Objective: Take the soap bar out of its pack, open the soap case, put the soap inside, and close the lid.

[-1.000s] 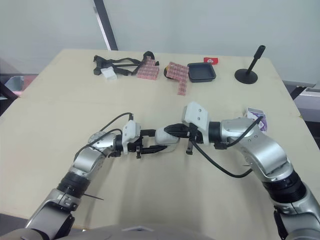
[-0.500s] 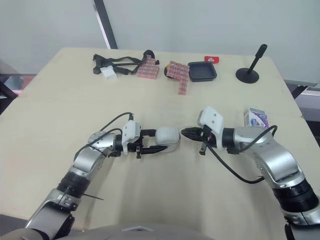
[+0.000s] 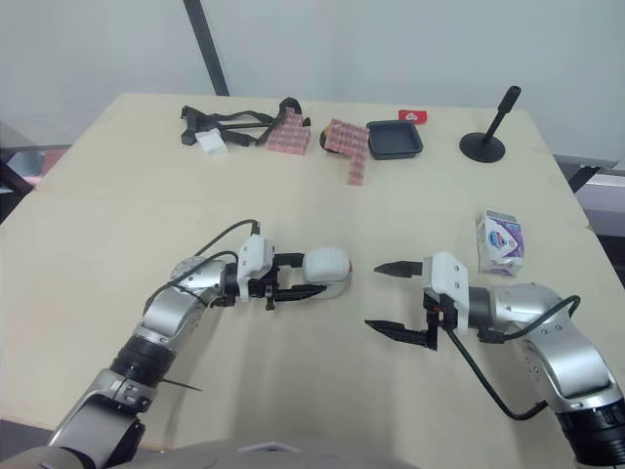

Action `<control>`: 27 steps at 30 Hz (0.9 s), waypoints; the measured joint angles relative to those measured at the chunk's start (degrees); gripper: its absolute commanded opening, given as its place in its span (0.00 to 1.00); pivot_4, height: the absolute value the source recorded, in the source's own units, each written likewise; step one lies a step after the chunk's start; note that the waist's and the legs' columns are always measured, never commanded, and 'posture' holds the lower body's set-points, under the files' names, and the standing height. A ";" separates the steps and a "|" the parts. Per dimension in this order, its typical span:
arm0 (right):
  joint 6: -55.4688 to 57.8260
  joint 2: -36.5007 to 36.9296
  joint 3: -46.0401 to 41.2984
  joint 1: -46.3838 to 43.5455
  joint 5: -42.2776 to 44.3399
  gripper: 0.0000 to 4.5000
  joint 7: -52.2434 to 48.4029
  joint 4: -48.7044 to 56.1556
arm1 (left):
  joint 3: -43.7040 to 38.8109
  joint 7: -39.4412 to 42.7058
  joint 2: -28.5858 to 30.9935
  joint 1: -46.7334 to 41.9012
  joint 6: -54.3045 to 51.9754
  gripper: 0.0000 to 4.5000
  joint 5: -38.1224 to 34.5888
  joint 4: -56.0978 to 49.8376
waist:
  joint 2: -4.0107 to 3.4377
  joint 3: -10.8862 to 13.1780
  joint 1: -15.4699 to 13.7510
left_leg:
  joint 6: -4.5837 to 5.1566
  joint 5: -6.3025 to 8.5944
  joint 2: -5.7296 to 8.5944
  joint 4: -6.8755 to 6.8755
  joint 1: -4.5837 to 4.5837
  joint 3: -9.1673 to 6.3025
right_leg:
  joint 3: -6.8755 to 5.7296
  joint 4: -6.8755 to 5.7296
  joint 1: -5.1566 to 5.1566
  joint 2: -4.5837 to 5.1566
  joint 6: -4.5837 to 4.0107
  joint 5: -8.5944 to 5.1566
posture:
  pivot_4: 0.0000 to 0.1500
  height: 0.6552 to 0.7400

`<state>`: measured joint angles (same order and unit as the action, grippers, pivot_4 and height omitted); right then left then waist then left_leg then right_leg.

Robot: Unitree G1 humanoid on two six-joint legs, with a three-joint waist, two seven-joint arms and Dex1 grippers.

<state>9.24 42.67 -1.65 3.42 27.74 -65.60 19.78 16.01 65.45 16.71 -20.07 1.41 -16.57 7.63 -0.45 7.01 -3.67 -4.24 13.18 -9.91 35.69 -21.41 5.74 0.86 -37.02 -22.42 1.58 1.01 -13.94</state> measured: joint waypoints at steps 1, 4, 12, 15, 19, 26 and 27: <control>-0.85 0.00 0.00 0.23 -0.24 1.00 -0.24 -0.36 | -0.13 0.03 0.14 0.00 -0.90 0.42 -0.40 -0.31 | 0.00 0.00 0.02 | 0.01 0.00 0.00 0.00 0.00 0.00 | 0.00 0.00 0.00 0.00 0.00 0.00 | 1.00 0.97; -2.42 0.00 0.00 0.41 -0.46 1.00 -0.83 -0.84 | -0.92 -0.11 1.16 -0.01 -6.46 0.42 -2.98 -2.39 | 0.00 0.00 0.16 | 0.03 0.00 0.00 0.00 -0.01 0.00 | 0.00 -0.04 -0.04 0.00 -0.01 0.00 | 1.00 0.97; -4.65 -0.52 0.00 1.46 -1.14 1.00 -0.04 -1.44 | -4.93 -3.88 7.77 -1.09 -44.04 0.42 -19.43 -11.35 | -0.01 0.00 0.49 | 0.04 -0.01 0.01 0.01 -0.03 0.01 | 0.00 -0.09 -0.15 0.01 -0.28 -0.16 | 1.00 0.97; -4.79 -0.75 0.06 1.45 -1.61 1.00 0.34 -1.56 | -6.50 -6.40 8.65 -1.67 -56.29 0.42 -25.51 -13.20 | -0.01 0.00 0.49 | 0.04 -0.01 0.03 0.01 -0.04 0.02 | 0.01 -0.08 -0.14 0.02 -0.30 -0.17 | 1.00 0.97; -4.79 -1.90 0.08 1.39 -1.66 1.00 1.34 -2.29 | -9.00 -10.86 8.58 -2.75 -70.32 0.42 -31.70 -13.12 | -0.01 0.00 0.48 | 0.03 -0.02 0.06 0.01 -0.06 0.02 | 0.01 -0.06 -0.13 0.02 -0.31 -0.18 | 1.00 0.97; -2.87 -2.70 0.02 0.66 -0.50 1.00 2.44 -2.54 | -12.00 -19.31 4.16 -8.02 -85.23 0.42 -33.28 -4.16 | 0.00 0.01 0.41 | 0.00 -0.05 0.28 0.02 -0.06 -0.02 | 0.01 0.02 -0.04 0.05 -0.07 -0.04 | 1.00 0.97; -2.29 -2.83 0.02 0.67 0.03 1.00 2.48 -2.45 | -12.62 -20.15 3.40 -8.71 -86.34 0.42 -33.27 -3.22 | 0.00 0.01 0.40 | -0.02 -0.06 0.29 0.02 -0.07 -0.02 | 0.01 0.04 -0.02 0.06 -0.06 -0.03 | 1.00 0.97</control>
<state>6.95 39.84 -1.63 4.10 27.77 -63.12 17.33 3.40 45.30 20.11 -28.77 -84.93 -49.84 4.41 -0.45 7.02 -3.26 -4.26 13.12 -9.61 35.71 -21.47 5.71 0.87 -36.98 -22.45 1.63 0.95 -13.97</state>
